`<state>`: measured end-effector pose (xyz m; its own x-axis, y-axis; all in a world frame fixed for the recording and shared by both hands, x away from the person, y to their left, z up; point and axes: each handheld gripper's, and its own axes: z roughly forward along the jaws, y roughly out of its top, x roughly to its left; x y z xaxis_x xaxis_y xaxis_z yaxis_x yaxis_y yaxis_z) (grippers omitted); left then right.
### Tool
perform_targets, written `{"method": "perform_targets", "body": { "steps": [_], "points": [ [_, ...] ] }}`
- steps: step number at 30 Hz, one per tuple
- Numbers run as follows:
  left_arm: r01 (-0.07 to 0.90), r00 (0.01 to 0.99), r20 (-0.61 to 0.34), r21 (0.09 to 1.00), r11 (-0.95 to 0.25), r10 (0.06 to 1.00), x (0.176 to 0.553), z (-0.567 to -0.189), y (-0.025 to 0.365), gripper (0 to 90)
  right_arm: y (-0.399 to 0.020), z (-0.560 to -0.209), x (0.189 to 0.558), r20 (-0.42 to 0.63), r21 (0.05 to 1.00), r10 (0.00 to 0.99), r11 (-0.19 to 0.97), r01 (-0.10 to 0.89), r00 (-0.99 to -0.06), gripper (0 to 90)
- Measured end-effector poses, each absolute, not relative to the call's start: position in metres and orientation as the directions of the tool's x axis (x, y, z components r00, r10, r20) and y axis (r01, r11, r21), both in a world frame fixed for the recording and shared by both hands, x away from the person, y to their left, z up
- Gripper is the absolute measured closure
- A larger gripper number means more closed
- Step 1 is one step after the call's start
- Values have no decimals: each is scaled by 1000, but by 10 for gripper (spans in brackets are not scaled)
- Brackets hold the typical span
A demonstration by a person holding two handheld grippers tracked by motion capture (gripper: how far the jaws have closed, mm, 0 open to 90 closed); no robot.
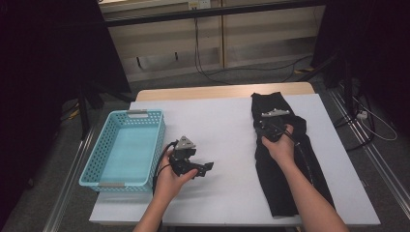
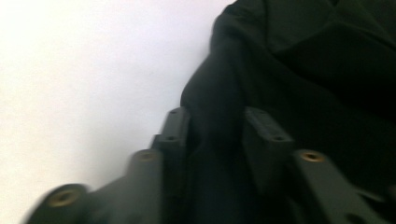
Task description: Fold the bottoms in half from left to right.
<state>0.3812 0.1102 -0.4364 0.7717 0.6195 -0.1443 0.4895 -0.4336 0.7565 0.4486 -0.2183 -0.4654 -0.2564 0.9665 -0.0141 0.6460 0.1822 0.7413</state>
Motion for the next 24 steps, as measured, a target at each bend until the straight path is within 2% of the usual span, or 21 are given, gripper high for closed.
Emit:
{"method": "perform_targets", "body": {
  "steps": [3, 4, 6, 10, 24],
  "points": [
    [490, 771, -144, 756, -433, 621, 381, -436, 110, 128, -224, -464, 450, -27, 739, 967, 189, 647, -252, 815],
    [490, 771, -145, 757, -433, 620, 381, -436, 111, 128, -226, -464, 450, -24, 738, 967, 188, 648, -254, 831],
    [484, 774, -139, 759, -435, 618, 382, -435, 111, 128, -229, -464, 451, 12, 742, 968, 160, 651, -251, 843],
    [488, 772, -146, 760, -430, 619, 382, -435, 111, 128, -226, -463, 449, 21, 744, 960, 172, 646, -279, 849],
    [490, 766, -146, 763, -422, 626, 384, -434, 111, 128, -176, -454, 428, 5, 747, 862, 333, 575, -507, 852]
  ]
}}
